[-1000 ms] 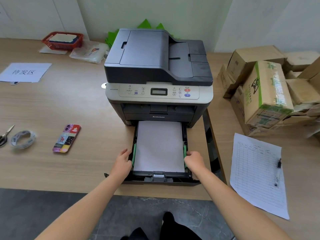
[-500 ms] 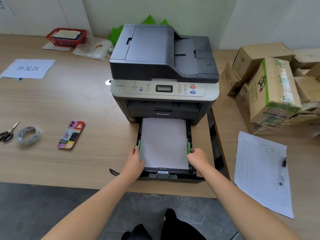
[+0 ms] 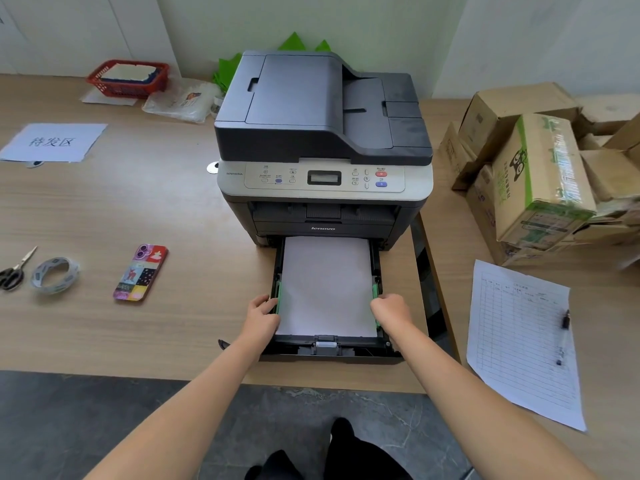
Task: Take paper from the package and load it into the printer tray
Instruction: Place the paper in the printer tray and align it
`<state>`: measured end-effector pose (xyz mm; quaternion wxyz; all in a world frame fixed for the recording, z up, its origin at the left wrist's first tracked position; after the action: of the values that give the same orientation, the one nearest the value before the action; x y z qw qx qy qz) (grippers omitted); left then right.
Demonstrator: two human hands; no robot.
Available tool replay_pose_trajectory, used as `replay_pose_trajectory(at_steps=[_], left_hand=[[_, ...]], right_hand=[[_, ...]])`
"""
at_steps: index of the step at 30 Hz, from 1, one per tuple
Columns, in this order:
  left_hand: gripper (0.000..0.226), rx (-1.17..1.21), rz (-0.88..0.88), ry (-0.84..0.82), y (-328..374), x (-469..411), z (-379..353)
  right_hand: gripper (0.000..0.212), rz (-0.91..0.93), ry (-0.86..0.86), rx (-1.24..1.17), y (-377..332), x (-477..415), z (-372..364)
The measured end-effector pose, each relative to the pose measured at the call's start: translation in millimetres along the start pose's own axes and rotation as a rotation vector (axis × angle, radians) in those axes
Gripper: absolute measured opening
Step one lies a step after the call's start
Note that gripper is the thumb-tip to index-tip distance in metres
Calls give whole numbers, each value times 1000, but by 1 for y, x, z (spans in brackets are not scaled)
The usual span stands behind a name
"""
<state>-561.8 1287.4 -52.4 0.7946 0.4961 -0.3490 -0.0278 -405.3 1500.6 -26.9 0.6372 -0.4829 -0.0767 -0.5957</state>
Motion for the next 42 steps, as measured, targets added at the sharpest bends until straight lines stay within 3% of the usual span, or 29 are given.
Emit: replay_pose_trajectory(at_steps=[4, 8, 11, 13, 16, 19, 21, 27, 32, 33, 35, 37, 39, 42], left_hand=[[67, -152, -24, -58, -8, -3, 0], [71, -404, -105, -164, -4, 0, 0], [108, -653, -171, -324, -4, 10, -1], [137, -844, -181, -474, -6, 22, 0], [148, -1110, -258, -569, -12, 33, 0], [135, -1099, -343, -349, -6, 28, 5], [128, -1143, -404, -266, 2, 28, 6], [117, -1174, -479, -116, 17, 20, 3], [73, -1071, -564, 143, 41, 7, -3], [58, -1038, -624, 182, 46, 9, -4], [29, -966, -789, 194, 49, 18, -4], [10, -905, -821, 42, 36, 26, -5], [12, -919, -679, -123, 13, 26, -4], [24, -937, -542, -167, -10, 16, 2]], right_hand=[[60, 42, 32, 7, 4, 4, -6], [56, 140, -10, 54, 12, 7, -10], [54, 202, -123, 113, 13, 12, -5], [76, 223, -212, 237, 16, 16, 0], [116, 249, -283, 487, 22, 25, 2], [130, 258, -343, 625, 34, 35, -4], [128, 300, -239, 693, 36, 34, -8], [89, 487, 148, 701, 23, 29, -6], [42, 585, 436, 632, -1, 28, -3], [33, 622, 425, 577, -5, 29, -2], [18, 689, 216, 465, -7, 33, -7], [6, 738, -43, 543, -3, 40, -18], [13, 718, -162, 639, 6, 38, -25], [29, 624, -173, 643, 13, 19, -27]])
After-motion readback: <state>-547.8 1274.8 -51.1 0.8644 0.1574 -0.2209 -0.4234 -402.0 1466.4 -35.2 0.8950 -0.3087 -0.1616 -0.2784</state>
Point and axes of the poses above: each hand's wrist, its own x-axis away from the middle knuckle, its own z-axis out of the back of the hand, y = z × x, the point moved 5 cm from there along -x, towards the middle knuckle, and after that the axes turned 4 degrees about -z, right-handed, at the moved point
